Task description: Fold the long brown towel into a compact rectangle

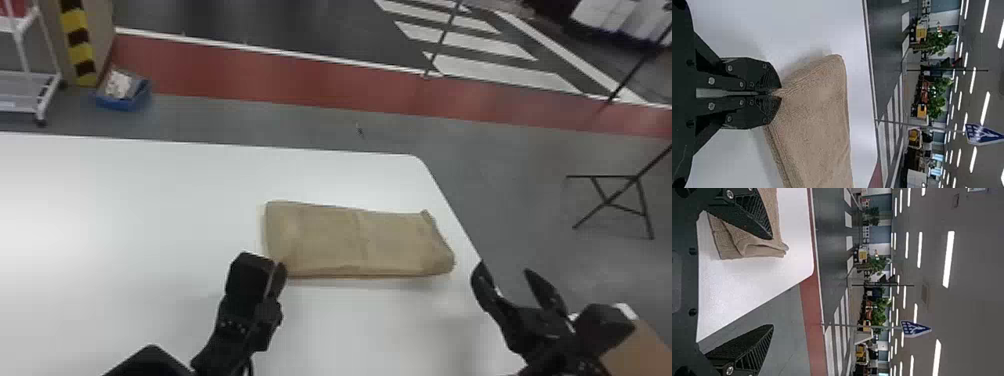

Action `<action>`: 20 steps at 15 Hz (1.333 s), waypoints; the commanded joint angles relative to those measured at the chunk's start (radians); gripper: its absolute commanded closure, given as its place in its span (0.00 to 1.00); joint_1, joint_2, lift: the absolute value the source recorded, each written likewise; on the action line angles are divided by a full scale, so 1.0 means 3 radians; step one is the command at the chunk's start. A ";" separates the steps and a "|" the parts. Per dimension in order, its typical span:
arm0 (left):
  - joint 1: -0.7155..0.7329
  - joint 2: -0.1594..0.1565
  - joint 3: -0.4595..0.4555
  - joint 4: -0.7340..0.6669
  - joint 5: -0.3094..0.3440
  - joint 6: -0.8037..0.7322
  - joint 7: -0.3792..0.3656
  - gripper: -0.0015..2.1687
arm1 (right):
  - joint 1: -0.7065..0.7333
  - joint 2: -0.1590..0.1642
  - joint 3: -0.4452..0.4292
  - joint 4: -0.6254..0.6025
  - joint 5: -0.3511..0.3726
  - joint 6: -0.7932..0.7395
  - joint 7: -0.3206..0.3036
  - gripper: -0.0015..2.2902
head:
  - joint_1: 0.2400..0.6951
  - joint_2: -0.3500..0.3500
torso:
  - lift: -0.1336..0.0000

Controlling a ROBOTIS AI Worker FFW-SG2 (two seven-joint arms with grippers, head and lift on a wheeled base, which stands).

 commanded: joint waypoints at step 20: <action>0.0792 0.0584 0.1422 -0.1214 -0.0011 0.0602 -0.0106 0.68 | -0.0102 0.0005 0.0179 -0.0014 0.0089 0.0021 -0.0026 0.04 | 1.00 0.00 | 0.07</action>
